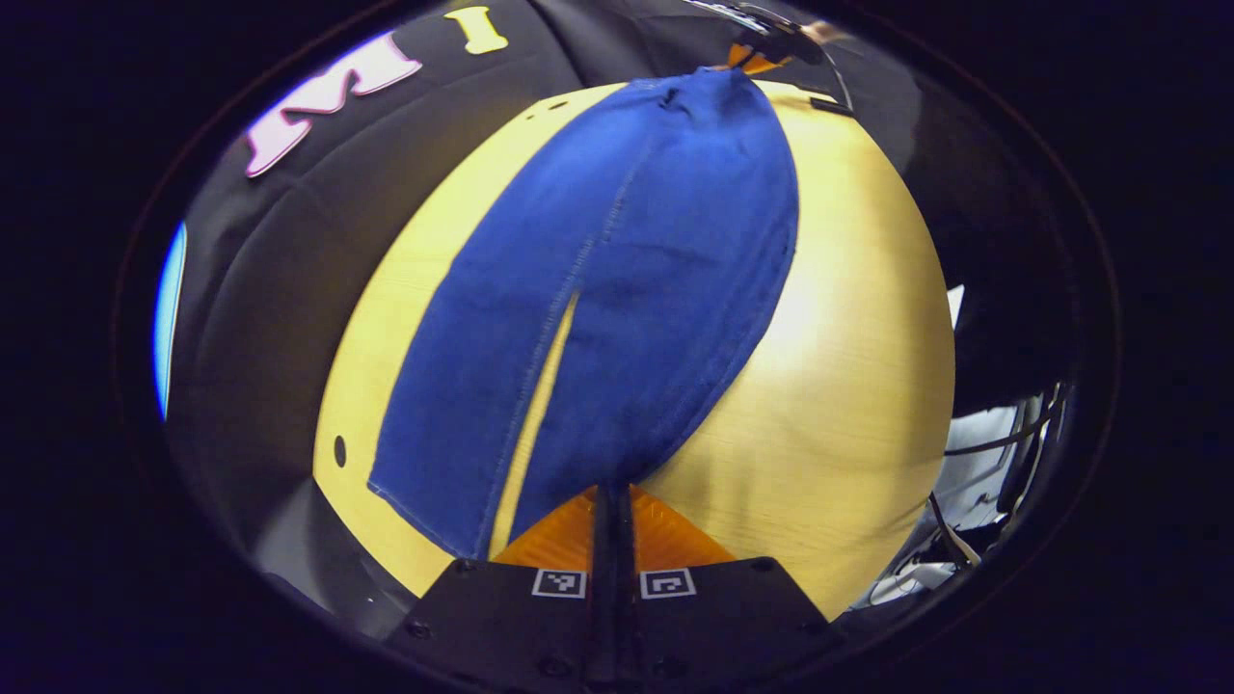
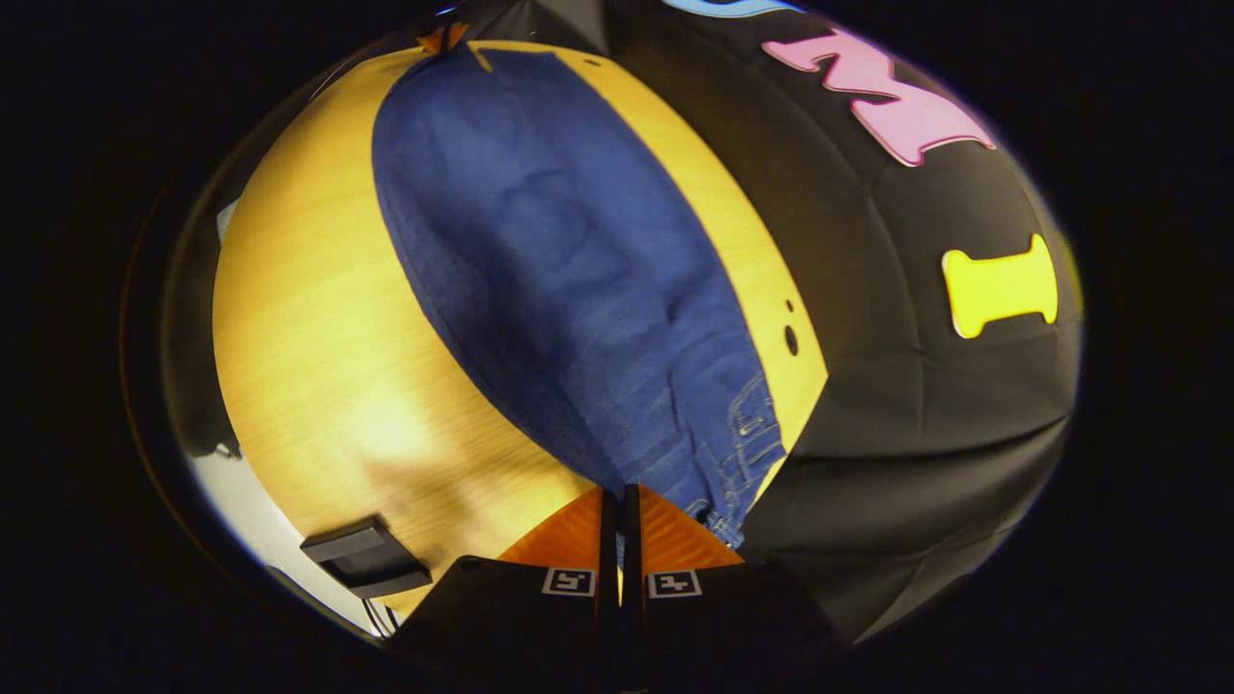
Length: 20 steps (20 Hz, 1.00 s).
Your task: Grasp the waist and the cuffs of the jeans and fold them to make the two legs overlap; first hold the waist and fold one-third of the jeans toward the cuffs, then hold the cuffs and fold the remaining one-third in the same direction to finish folding.
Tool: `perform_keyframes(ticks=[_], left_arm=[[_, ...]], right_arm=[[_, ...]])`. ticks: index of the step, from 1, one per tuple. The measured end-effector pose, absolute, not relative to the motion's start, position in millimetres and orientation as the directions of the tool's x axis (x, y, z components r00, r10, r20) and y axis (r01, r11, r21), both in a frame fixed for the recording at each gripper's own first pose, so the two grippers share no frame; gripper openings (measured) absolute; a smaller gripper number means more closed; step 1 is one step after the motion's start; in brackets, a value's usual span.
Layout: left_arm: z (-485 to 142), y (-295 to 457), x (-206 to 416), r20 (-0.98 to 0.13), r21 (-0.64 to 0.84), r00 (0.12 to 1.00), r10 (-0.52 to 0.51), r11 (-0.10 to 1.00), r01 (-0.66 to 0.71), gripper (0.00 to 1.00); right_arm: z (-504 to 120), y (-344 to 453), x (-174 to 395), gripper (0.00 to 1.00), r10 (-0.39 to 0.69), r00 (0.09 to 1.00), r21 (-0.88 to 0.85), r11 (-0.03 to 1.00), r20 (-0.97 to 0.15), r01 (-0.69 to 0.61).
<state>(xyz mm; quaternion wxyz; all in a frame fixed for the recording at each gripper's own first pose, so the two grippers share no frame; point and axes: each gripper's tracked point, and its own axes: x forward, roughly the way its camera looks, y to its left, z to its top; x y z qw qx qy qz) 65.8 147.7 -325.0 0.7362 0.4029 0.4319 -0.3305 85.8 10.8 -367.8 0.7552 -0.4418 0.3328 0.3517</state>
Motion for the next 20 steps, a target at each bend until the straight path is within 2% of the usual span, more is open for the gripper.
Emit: perform_keyframes(ticks=[3,7,8,10,11,14,15,16,17,18,20], left_arm=[[-301,147,88,-0.884,0.247,0.423,-0.201,0.568,0.785,0.06],[-273,148,121,-0.865,0.168,0.445,-0.229,0.704,0.69,0.06],[-267,147,130,-0.866,0.142,0.444,-0.229,0.738,0.659,0.06],[-257,149,158,-0.859,0.062,0.449,-0.245,0.822,0.566,0.06],[-255,150,175,-0.855,0.032,0.463,-0.235,0.866,0.499,0.04],[-255,161,221,-0.848,-0.006,0.499,-0.178,0.945,0.327,0.06],[-264,160,231,-0.857,-0.006,0.491,-0.159,0.955,0.297,0.06],[-281,164,240,-0.871,0.006,0.473,-0.131,0.961,0.277,0.06],[-295,166,248,-0.883,0.026,0.457,-0.104,0.963,0.269,0.06],[-307,168,253,-0.895,0.045,0.44,-0.076,0.965,0.26,0.06],[-312,169,262,-0.897,0.063,0.441,-0.034,0.977,0.204,0.06]], right_arm=[[-343,17,119,0.05,0.254,0.584,-0.432,0.466,-0.771,-0.772],[-310,26,168,0.05,0.271,0.644,-0.419,0.571,-0.715,-0.706],[-305,29,184,0.02,0.273,0.652,-0.399,0.607,-0.707,-0.687],[-310,37,219,0.05,0.258,0.663,-0.378,0.654,-0.703,-0.656],[-315,41,237,0.05,0.248,0.667,-0.377,0.665,-0.702,-0.645],[-339,64,288,0.05,0.223,0.676,-0.367,0.7,-0.702,-0.613],[-354,72,301,0.05,0.209,0.666,-0.359,0.708,-0.717,-0.608],[-372,77,310,0.0,0.185,0.647,-0.352,0.712,-0.74,-0.607],[-390,80,317,0.05,0.161,0.622,-0.346,0.712,-0.766,-0.611],[-407,84,323,0.01,0.146,0.601,-0.336,0.715,-0.786,-0.613],[-439,88,328,0.05,0.119,0.564,-0.31,0.734,-0.817,-0.604]])
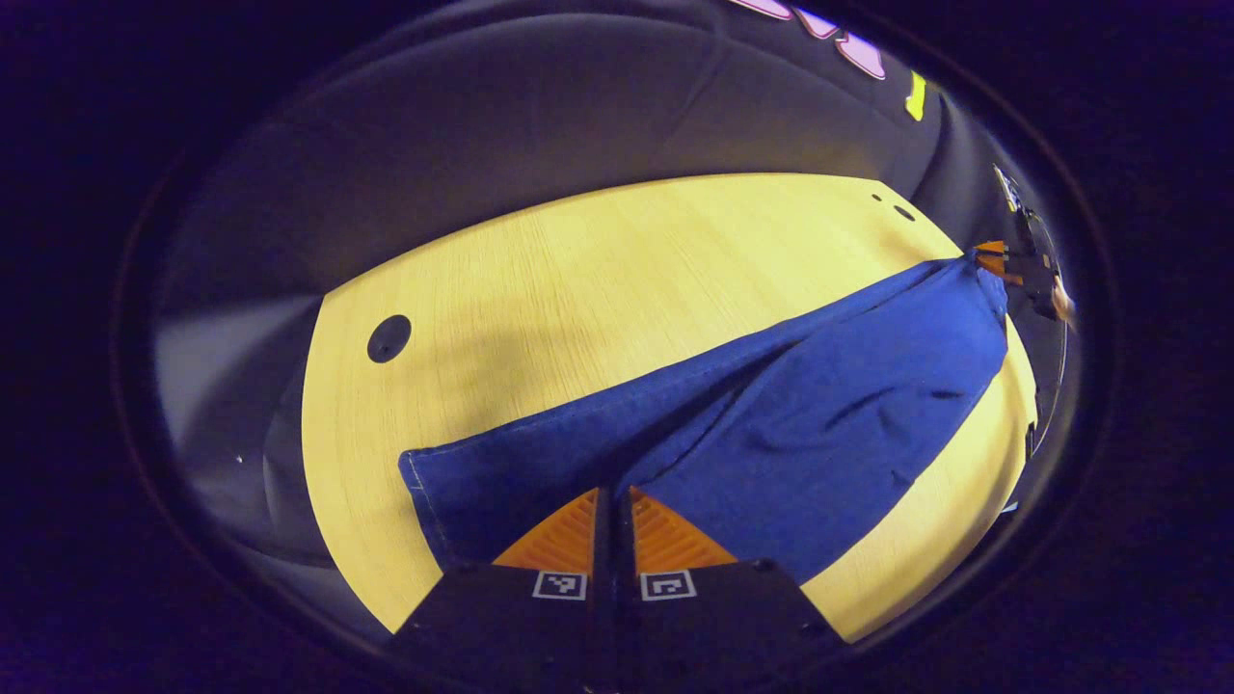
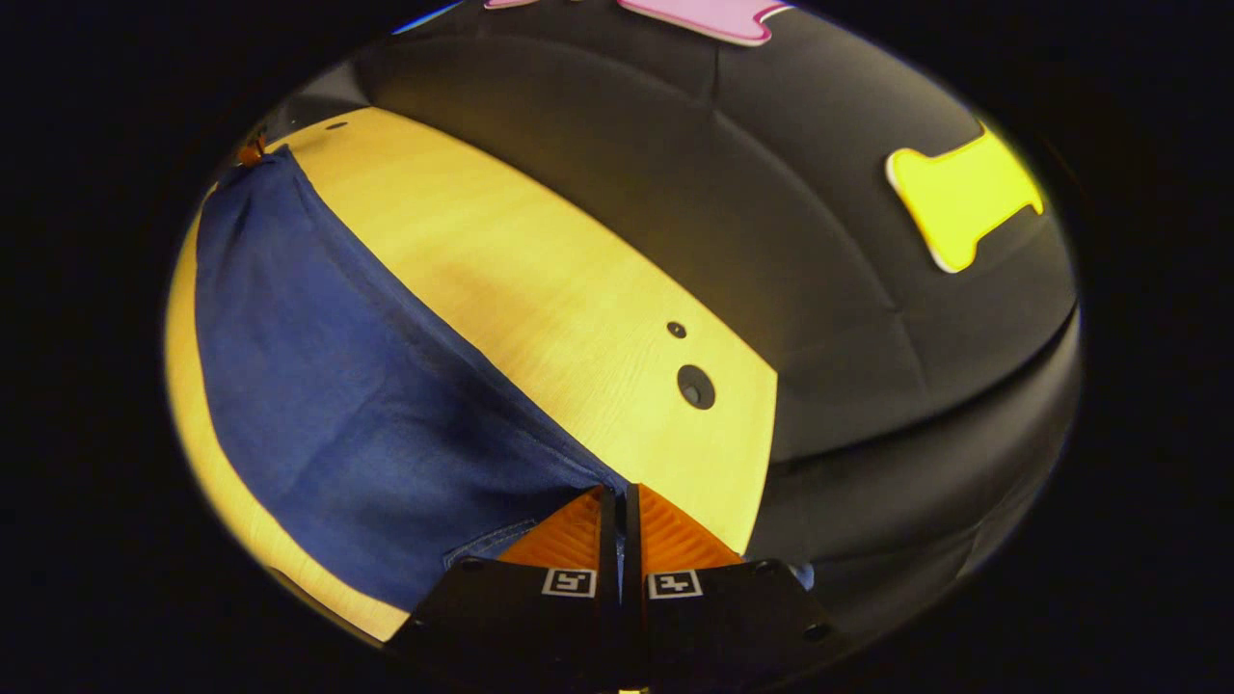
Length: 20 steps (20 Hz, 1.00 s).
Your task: Grasp the waist and the cuffs of the jeans and fold them to make the two legs overlap; first hold the waist and fold one-third of the jeans toward the cuffs, then hold the cuffs and fold the remaining one-third in the same direction to finish folding.
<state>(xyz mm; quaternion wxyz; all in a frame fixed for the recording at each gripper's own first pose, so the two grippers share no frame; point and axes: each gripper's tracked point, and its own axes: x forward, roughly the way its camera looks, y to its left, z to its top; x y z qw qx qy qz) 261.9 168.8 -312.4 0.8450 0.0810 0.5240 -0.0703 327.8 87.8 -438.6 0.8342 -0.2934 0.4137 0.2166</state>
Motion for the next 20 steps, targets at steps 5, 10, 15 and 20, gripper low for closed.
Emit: perform_keyframes(ticks=[5,10,15,20], left_arm=[[-252,183,296,-0.753,0.141,0.656,0.055,0.987,0.079,0.57],[-162,177,279,-0.585,0.078,0.811,0.019,0.996,0.032,0.87],[-65,121,213,-0.364,-0.219,0.928,-0.085,0.976,0.003,0.87],[-46,97,172,-0.285,-0.338,0.957,-0.049,0.94,-0.053,0.89]], right_arm=[[-453,85,337,0.2,0.1,0.554,-0.287,0.772,-0.827,-0.567],[-395,74,357,0.99,0.182,0.642,-0.127,0.906,-0.745,-0.404],[-355,-5,341,0.98,0.149,0.668,0.254,0.965,-0.729,0.061],[-435,-56,287,0.97,0.077,0.54,0.334,0.855,-0.838,0.396]])
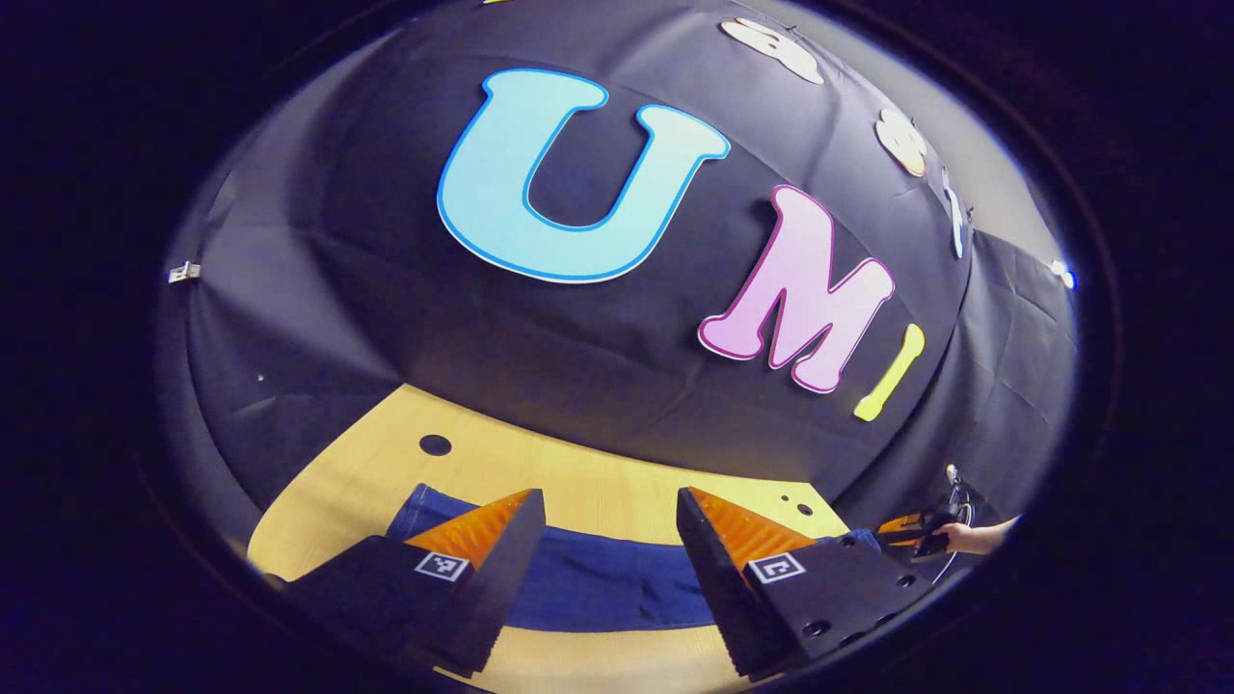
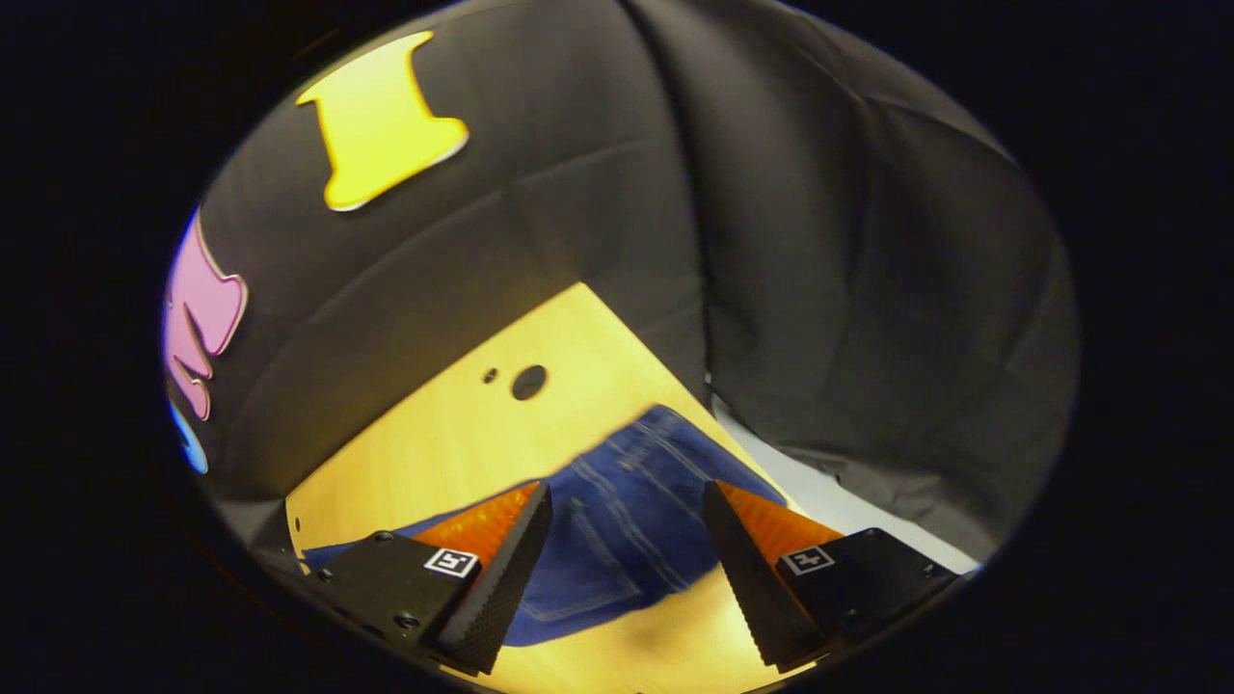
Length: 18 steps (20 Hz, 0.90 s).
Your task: Grasp the waist and the cuffs of the jeans and fold them to make the two legs overlap; first hold the waist and fold one-third of the jeans toward the cuffs, then hold the cuffs and fold the remaining one-third in the same direction to finish folding.
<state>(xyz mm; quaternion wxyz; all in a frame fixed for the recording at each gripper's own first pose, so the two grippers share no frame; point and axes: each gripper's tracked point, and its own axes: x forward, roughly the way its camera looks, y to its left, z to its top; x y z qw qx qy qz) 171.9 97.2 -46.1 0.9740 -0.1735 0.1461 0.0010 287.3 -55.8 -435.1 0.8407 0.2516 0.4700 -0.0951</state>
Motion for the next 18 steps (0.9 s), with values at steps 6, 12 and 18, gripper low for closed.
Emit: perform_keyframes(ticks=[6,12,18], left_arm=[[-31,56,172,-0.292,-0.229,0.95,-0.11,0.973,0.042,0.9],[-37,57,164,-0.31,-0.25,0.937,-0.161,0.965,0.083,0.9],[-23,83,125,-0.291,-0.269,0.944,-0.152,0.961,0.072,0.9]], right_arm=[[-469,-61,268,0.9,0.069,0.497,0.401,0.691,-0.865,0.601],[-484,-65,278,0.6,0.039,0.494,0.395,0.656,-0.869,0.643],[-432,-60,300,0.29,-0.015,0.595,0.434,0.669,-0.804,0.604]])
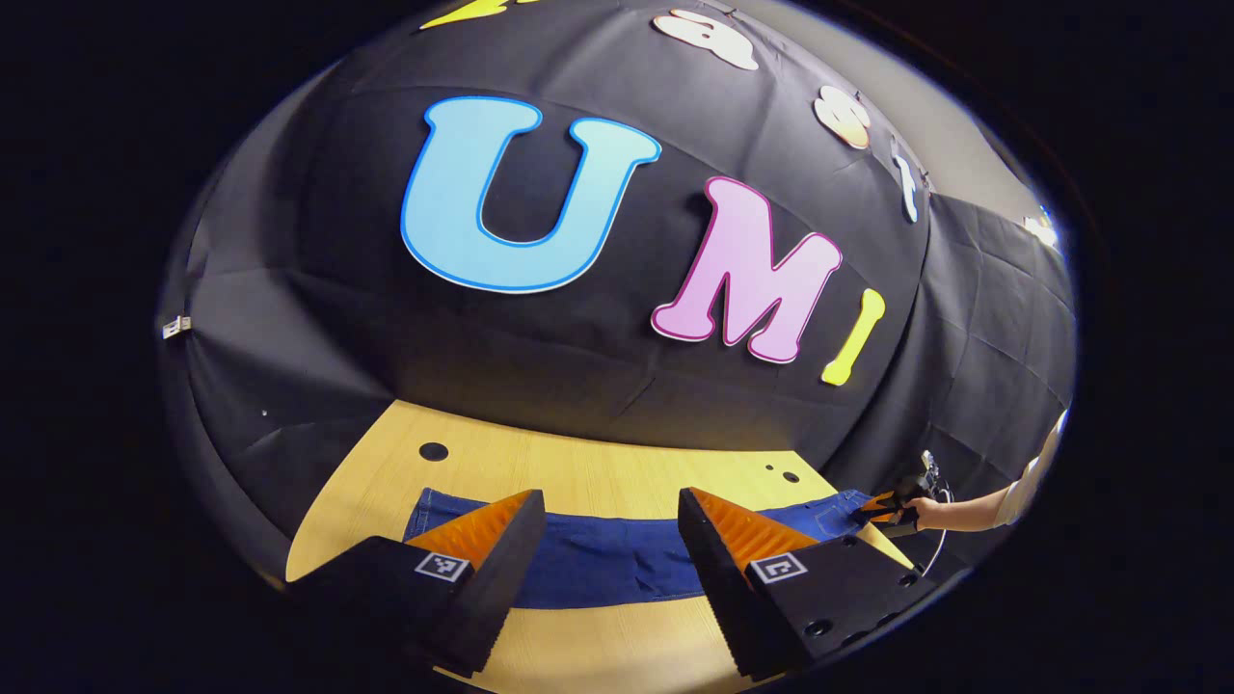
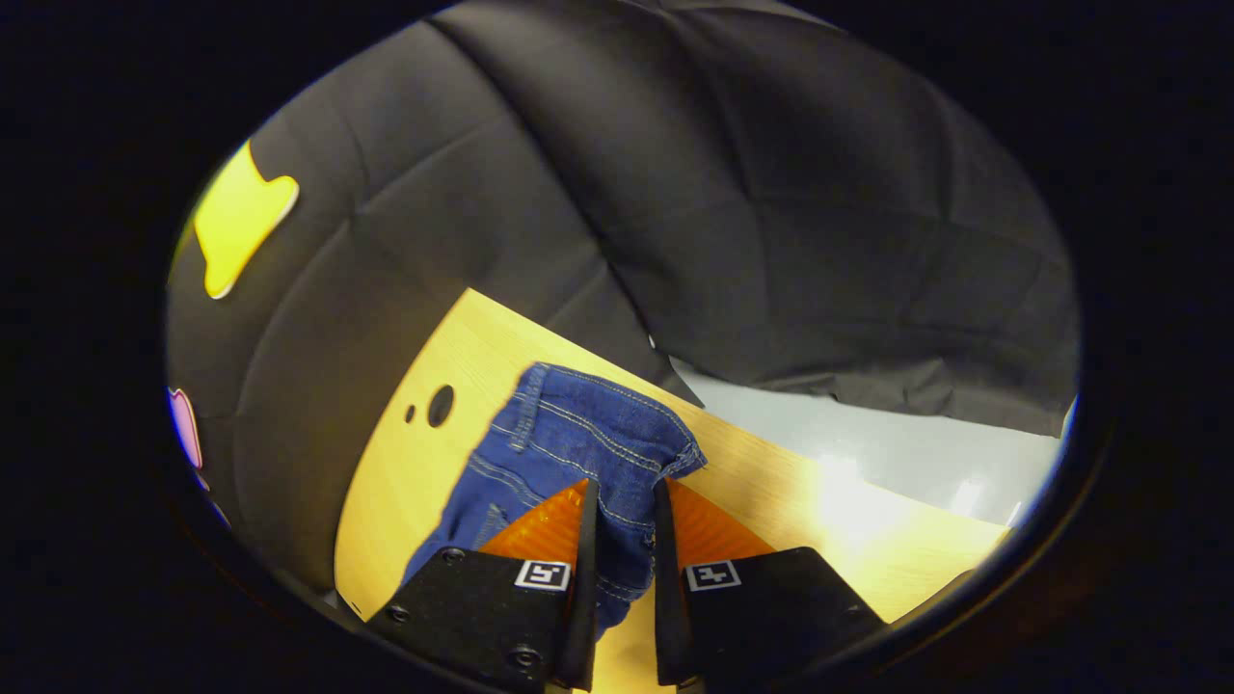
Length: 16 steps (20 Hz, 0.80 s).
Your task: Grasp the waist and the cuffs of the jeans and fold them to make the two legs overlap; first hold the waist and fold one-third of the jeans toward the cuffs, then hold the cuffs and fold the remaining one-third in the same direction to finish folding.
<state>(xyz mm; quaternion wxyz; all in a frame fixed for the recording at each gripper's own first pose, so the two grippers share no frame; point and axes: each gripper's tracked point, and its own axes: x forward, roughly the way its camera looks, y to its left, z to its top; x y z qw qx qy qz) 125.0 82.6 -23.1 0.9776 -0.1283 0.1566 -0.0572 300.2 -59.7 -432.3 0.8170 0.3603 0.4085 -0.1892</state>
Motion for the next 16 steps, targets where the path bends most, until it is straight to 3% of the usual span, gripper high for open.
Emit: perform_keyframes(ticks=[5,9,12,16], left_arm=[[-36,102,113,-0.3,-0.283,0.94,-0.162,0.956,0.075,0.9],[-45,115,106,-0.292,-0.357,0.939,-0.184,0.931,0.072,0.91],[-61,133,99,-0.312,-0.369,0.936,-0.165,0.929,0.04,0.92],[-84,144,90,-0.362,-0.397,0.918,-0.162,0.918,0.005,0.92]], right_arm=[[-288,29,324,0.28,0.068,0.781,0.522,0.779,-0.621,0.347],[-189,141,319,0.27,0.256,0.838,0.583,0.808,-0.481,0.088],[-202,221,297,0.27,0.408,0.784,0.606,0.794,-0.467,-0.051],[-302,297,226,0.28,0.514,0.569,0.527,0.835,-0.642,-0.159]])
